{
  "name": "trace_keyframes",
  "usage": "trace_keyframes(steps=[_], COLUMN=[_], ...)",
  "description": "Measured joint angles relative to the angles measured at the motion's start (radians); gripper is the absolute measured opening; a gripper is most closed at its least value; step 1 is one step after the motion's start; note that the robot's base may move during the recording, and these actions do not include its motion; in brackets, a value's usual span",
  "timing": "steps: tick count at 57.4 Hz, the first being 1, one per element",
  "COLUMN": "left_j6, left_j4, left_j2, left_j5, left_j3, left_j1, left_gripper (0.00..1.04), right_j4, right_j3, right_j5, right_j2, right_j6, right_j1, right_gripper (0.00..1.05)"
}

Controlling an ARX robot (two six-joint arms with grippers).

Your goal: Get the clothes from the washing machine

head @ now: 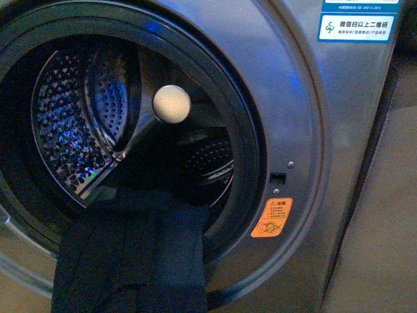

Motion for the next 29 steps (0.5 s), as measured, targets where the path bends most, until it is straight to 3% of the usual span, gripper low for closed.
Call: trace_keyframes(steps=[10, 29], left_j6=[0.013, 0.091], left_j4=[0.177, 0.167], left_j2=[0.517, 1.043], left_j5=[-0.080, -0.133], left_j3=[0.232, 0.528], left_j1=[-0.089, -0.185], left_gripper=[0.98, 0.98], right_j4=[0.000, 0.000], right_j3=[0.000, 0.000], right_j5=[0.001, 0.001], right_j2=[0.000, 0.000], right_j6=[0.000, 0.000], right_j1=[0.000, 0.000], right_gripper=[0.97, 0.97])
